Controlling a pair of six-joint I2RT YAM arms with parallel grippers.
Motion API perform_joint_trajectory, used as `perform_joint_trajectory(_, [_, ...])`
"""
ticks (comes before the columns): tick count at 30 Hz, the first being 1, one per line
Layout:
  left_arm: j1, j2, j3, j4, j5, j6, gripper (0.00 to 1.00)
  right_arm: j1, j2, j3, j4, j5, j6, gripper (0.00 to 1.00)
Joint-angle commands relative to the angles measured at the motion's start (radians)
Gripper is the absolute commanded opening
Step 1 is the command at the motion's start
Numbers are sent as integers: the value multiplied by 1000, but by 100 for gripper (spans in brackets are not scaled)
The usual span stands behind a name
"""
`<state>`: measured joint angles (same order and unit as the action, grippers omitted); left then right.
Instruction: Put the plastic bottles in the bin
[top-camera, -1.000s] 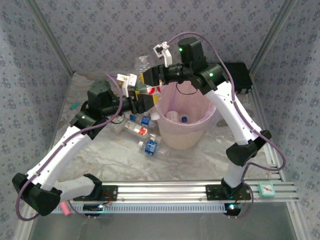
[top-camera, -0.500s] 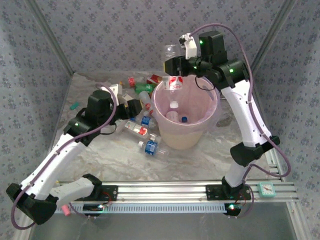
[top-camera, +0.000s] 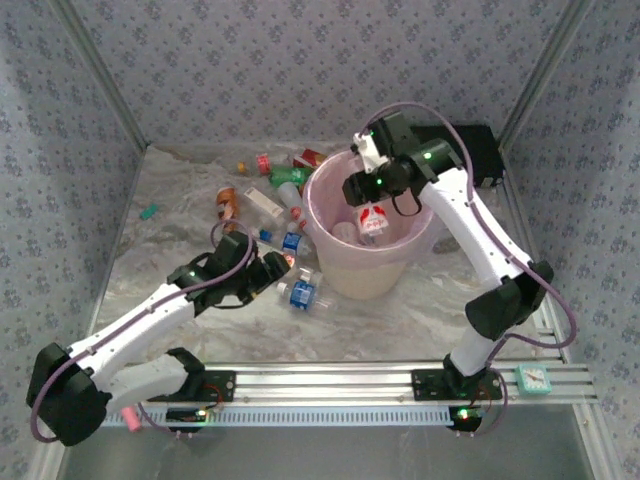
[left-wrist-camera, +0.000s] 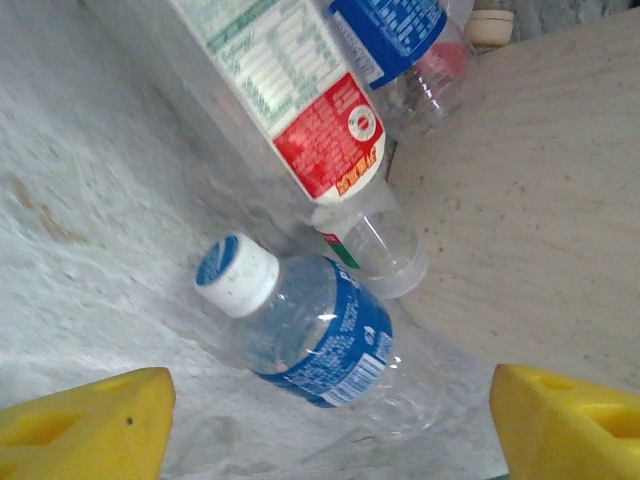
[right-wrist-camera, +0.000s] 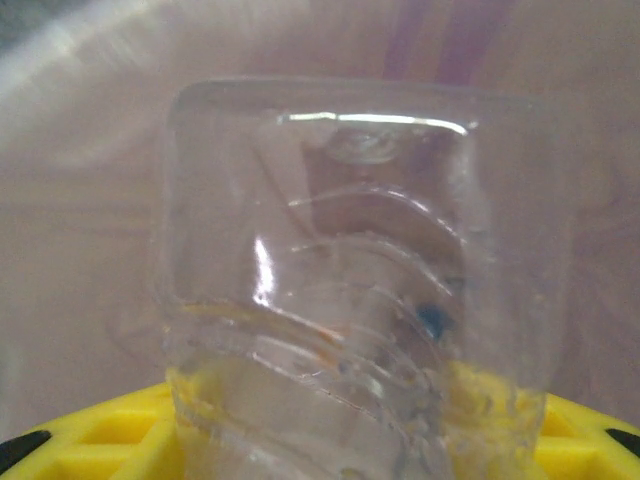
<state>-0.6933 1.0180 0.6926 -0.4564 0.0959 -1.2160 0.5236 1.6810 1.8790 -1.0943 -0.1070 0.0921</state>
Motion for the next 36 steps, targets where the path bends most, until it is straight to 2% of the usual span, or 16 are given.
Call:
perform_joint_trajectory(1, [-47, -33, -75, 126, -7, -200, 86, 30, -17, -75, 18, 89, -4, 54])
perform_joint_trajectory(7, [-133, -37, -166, 243, -83, -344, 87, 45, -6, -209, 93, 102, 39, 56])
perform_joint_trajectory(13, [-214, 37, -211, 373, -140, -469, 88, 46, 28, -283, 155, 112, 65, 60])
perform_joint_trajectory(16, [-235, 76, -209, 412, -159, -490, 89, 41, 38, -323, 192, 117, 78, 67])
perform_joint_trajectory(18, [-242, 99, -209, 436, -166, -499, 89, 42, 39, -341, 204, 120, 96, 76])
perform_joint_trajectory(21, [-247, 129, -208, 464, -171, -508, 90, 54, 22, -341, 200, 125, 109, 87])
perform_joint_trajectory(24, [-254, 160, -203, 490, -169, -514, 92, 57, -16, -317, 175, 139, 108, 91])
perform_joint_trajectory(32, [-267, 243, -183, 506, -170, -547, 95, 57, -146, -213, 62, 138, 57, 92])
perform_joint_trajectory(36, [-268, 271, -186, 524, -188, -560, 88, 60, -225, -170, 31, 49, 41, 92])
